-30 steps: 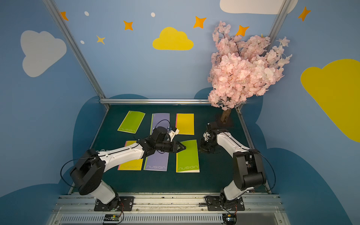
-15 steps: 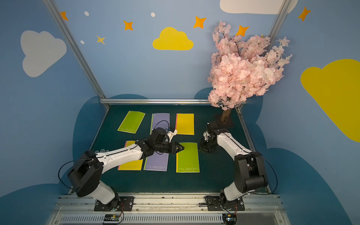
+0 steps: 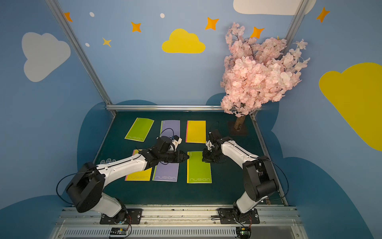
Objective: Close the notebook
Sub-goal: Adjust the notebook at the center of the board.
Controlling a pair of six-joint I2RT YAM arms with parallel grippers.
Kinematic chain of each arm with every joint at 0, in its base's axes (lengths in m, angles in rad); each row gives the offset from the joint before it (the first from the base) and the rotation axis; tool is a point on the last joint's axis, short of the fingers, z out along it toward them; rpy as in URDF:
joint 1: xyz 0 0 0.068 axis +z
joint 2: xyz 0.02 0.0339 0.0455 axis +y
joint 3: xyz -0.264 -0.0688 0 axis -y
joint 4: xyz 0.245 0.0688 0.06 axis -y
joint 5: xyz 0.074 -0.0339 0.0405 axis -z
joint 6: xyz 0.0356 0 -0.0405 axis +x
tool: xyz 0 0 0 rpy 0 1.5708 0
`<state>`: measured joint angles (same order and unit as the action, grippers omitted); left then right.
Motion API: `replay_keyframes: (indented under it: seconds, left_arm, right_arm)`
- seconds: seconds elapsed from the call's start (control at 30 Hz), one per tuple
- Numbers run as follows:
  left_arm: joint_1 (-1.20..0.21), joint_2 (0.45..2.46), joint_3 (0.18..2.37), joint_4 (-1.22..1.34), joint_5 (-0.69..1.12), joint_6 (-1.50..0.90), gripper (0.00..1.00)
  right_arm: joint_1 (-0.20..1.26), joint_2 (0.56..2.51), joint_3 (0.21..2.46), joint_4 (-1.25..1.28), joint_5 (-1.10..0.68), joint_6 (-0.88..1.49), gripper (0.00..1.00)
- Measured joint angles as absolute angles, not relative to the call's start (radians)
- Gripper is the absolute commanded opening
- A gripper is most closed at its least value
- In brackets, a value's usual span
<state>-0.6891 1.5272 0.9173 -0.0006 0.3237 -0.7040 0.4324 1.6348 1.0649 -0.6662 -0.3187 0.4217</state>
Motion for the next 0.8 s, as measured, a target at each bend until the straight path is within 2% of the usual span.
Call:
replay_keyframes:
  seconds: [0.3, 0.8]
  left_arm:
    - [-0.577, 1.424, 0.833, -0.069, 0.292, -0.692, 0.39]
    - [-0.521, 1.327, 0.791, -0.144, 0.247, -0.662, 0.42]
  right_arm:
    - [0.474, 1.711, 1.082, -0.636, -0.336, 0.43, 0.15]
    - [0.488, 1.832, 1.106, -0.595, -0.377, 0.437, 0.13]
